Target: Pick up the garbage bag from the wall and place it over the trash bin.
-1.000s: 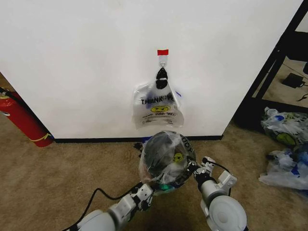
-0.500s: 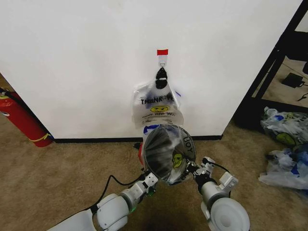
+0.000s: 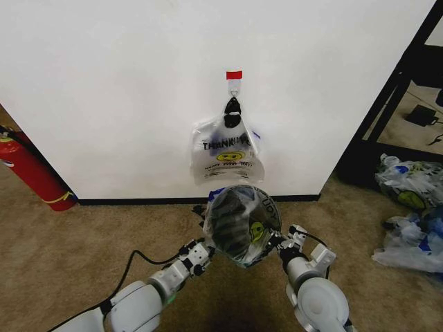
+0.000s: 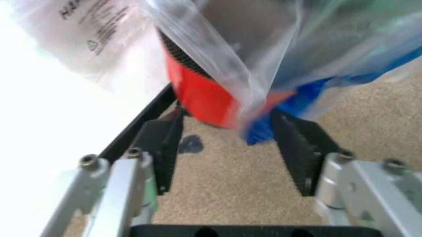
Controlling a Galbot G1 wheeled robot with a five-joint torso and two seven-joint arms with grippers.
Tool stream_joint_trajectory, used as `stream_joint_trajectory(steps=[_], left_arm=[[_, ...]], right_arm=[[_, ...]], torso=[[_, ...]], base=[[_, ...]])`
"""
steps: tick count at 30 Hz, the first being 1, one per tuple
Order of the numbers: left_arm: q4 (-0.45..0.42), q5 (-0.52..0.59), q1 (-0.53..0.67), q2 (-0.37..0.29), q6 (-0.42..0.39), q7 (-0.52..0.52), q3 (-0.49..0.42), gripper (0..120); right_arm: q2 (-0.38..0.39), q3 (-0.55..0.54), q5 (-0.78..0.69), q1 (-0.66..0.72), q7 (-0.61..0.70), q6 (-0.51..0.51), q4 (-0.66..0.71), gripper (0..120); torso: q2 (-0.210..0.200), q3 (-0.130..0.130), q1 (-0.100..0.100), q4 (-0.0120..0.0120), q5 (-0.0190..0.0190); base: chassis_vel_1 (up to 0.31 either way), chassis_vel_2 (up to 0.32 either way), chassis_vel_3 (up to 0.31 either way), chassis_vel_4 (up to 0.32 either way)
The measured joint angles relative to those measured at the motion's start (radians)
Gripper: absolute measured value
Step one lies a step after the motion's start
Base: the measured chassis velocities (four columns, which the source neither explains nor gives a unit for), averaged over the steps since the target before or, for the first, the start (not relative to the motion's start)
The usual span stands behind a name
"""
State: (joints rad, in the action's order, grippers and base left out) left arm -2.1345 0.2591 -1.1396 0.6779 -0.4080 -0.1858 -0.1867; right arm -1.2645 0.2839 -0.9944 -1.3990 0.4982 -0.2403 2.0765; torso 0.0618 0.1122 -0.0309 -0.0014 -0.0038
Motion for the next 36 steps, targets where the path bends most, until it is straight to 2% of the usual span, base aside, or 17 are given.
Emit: stream_joint_trajectory(steps=[5, 8, 9, 11, 12, 13, 15, 16, 17, 18, 19, 23, 24, 27, 30, 33, 36], left_arm=[[-0.028, -0.016, -0.079, -0.018, 0.018, -0.001, 0.074, 82], [-0.052, -0.011, -0.109, -0.03, 0.019, -0.006, 0.109, 88], [-0.08, 0.003, -0.124, -0.043, 0.019, -0.022, 0.13, 95], [-0.095, 0.018, -0.127, -0.047, 0.016, -0.035, 0.137, 97], [-0.153, 0.096, -0.115, -0.058, -0.024, -0.101, 0.151, 99], [-0.172, 0.127, -0.102, -0.059, -0.039, -0.115, 0.153, 96], [-0.26, 0.355, 0.011, -0.055, -0.125, -0.174, 0.147, 93], [-0.26, 0.355, 0.011, -0.055, -0.125, -0.174, 0.147, 93], [-0.283, 0.475, 0.069, -0.048, -0.157, -0.195, 0.142, 90], [-0.293, 0.543, 0.096, -0.045, -0.173, -0.2, 0.137, 86], [-0.295, 0.612, 0.147, -0.042, -0.195, -0.203, 0.116, 81], [-0.262, 0.72, 0.308, -0.019, -0.24, -0.221, -0.021, 67], [-0.262, 0.72, 0.308, -0.019, -0.24, -0.221, -0.021, 67], [-0.208, 0.834, 0.502, 0.046, -0.273, -0.28, -0.2, 53], [-0.135, 0.925, 0.629, 0.113, -0.3, -0.347, -0.304, 41], [-0.081, 0.958, 0.685, 0.152, -0.311, -0.383, -0.35, 32], [0.011, 0.964, 0.746, 0.2, -0.321, -0.405, -0.399, 19]], right_arm=[[0.004, 0.006, -0.003, 0.005, -0.001, 0.006, -0.007, 0], [0.005, 0.006, -0.003, 0.006, -0.002, 0.008, -0.01, 0], [0.005, 0.006, -0.001, 0.008, -0.003, 0.011, -0.016, 0], [0.005, 0.006, 0.001, 0.009, -0.005, 0.014, -0.018, 0], [0.002, 0.003, 0.012, 0.012, -0.008, 0.02, -0.026, 0], [0.001, 0.001, 0.017, 0.013, -0.009, 0.022, -0.028, 0], [-0.001, -0.003, 0.052, 0.019, -0.017, 0.032, -0.04, 0], [-0.001, -0.003, 0.052, 0.019, -0.017, 0.032, -0.04, 0], [0.0, -0.006, 0.065, 0.023, -0.023, 0.041, -0.045, 0], [0.0, -0.012, 0.069, 0.03, -0.024, 0.047, -0.049, 0], [-0.003, -0.019, 0.073, 0.041, -0.025, 0.055, -0.055, 0], [-0.01, -0.023, 0.1, 0.053, -0.026, 0.073, -0.069, 0], [-0.01, -0.023, 0.1, 0.053, -0.026, 0.073, -0.069, 0], [-0.014, -0.024, 0.127, 0.054, -0.026, 0.081, -0.073, 0], [-0.016, -0.022, 0.15, 0.048, -0.027, 0.087, -0.071, 0], [-0.018, -0.019, 0.161, 0.044, -0.031, 0.095, -0.069, 0], [-0.02, -0.021, 0.183, 0.038, -0.042, 0.106, -0.068, 0]], torso=[[0.0, 0.0, 0.0, 0.0, -0.0003], [0.0, 0.0, 0.0, 0.0, -0.0001], [0.0, 0.0, 0.0, 0.0002, -0.0001], [0.0, 0.0, 0.0, 0.0002, -0.0001], [0.0, 0.0, 0.0, 0.0001, -0.0001], [0.0, 0.0, 0.0, 0.0001, -0.0001], [0.0, 0.0, 0.0, 0.0, 0.0], [0.0, 0.0, 0.0, 0.0, 0.0], [0.0, 0.0, 0.0, -0.0004, 0.0001], [0.0, 0.0, 0.0, -0.0008, 0.0001], [0.0, 0.0, 0.0, 0.0001, 0.0001], [0.0, 0.0, 0.0, 0.0007, -0.0001], [0.0, 0.0, 0.0, 0.0007, -0.0001], [0.0, 0.0, 0.0, -0.0005, 0.0004], [0.0, 0.0, 0.0, -0.0004, 0.0003], [0.0, 0.0, 0.0, -0.0002, 0.0], [0.0, 0.0, 0.0, 0.0, 0.0001]], base=[[0.0, 0.0, 0.0, 0.0], [0.0, 0.0, 0.0, 0.0], [0.0, 0.0, 0.0, 0.0], [0.0, 0.0, 0.0, 0.0], [0.0, 0.0, 0.0, 0.0], [0.0, 0.0, 0.0, 0.0], [0.0, 0.0, 0.0, 0.0], [0.0, 0.0, 0.0, 0.0], [0.0, 0.0, 0.0, 0.0], [0.0, 0.0, 0.0, 0.0], [0.0, 0.0, 0.0, 0.0], [0.0, 0.0, 0.0, 0.0], [0.0, 0.0, 0.0, 0.0], [0.0, 0.0, 0.0, 0.0], [0.0, 0.0, 0.0, 0.0], [0.0, 0.0, 0.0, 0.0], [0.0, 0.0, 0.0, 0.0]])
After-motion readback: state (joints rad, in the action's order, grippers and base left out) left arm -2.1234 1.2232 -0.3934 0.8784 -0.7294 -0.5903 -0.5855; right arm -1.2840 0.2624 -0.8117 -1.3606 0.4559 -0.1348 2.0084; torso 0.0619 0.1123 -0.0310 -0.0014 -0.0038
